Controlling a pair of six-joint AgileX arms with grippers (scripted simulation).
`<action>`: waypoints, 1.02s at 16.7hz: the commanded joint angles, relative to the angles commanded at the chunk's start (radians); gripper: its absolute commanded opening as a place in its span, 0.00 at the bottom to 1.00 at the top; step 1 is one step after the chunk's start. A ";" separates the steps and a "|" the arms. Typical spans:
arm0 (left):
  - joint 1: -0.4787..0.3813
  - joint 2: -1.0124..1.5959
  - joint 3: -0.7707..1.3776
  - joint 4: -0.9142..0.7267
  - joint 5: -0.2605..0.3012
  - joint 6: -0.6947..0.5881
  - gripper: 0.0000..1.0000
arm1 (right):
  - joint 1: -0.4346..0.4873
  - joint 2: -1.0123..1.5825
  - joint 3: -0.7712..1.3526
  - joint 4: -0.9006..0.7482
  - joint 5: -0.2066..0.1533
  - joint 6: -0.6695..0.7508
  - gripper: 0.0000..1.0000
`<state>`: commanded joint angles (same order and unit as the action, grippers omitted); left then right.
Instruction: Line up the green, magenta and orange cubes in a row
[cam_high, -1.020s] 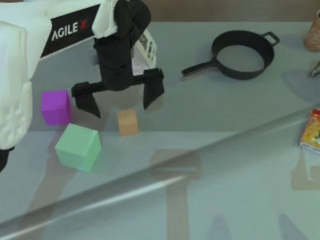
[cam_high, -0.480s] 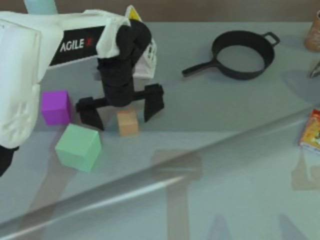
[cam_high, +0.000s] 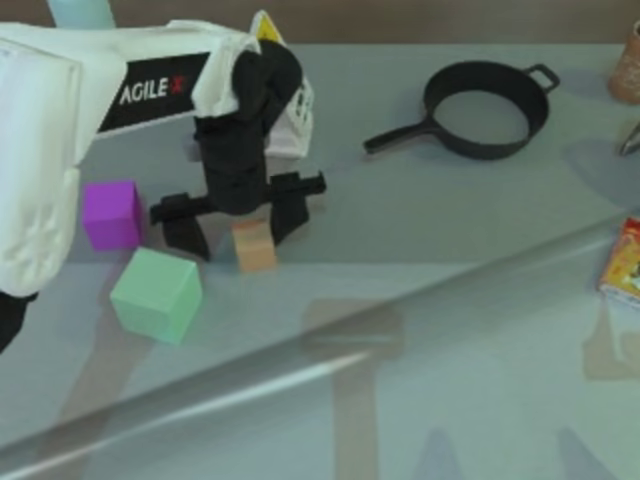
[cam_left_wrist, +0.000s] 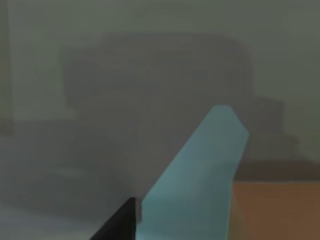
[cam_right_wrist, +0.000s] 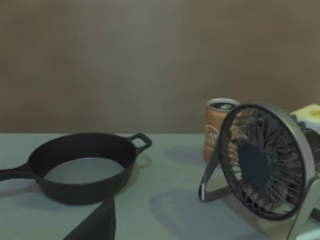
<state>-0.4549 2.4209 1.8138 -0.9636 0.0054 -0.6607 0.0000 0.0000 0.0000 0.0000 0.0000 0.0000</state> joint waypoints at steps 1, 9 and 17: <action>0.000 0.000 0.000 0.000 0.000 0.000 0.32 | 0.000 0.000 0.000 0.000 0.000 0.000 1.00; 0.000 0.000 0.000 0.000 0.000 0.000 0.00 | 0.000 0.000 0.000 0.000 0.000 0.000 1.00; 0.006 -0.046 0.038 -0.062 -0.015 0.014 0.00 | 0.000 0.000 0.000 0.000 0.000 0.000 1.00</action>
<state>-0.4493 2.3751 1.8517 -1.0252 -0.0098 -0.6472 0.0000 0.0000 0.0000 0.0000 0.0000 0.0000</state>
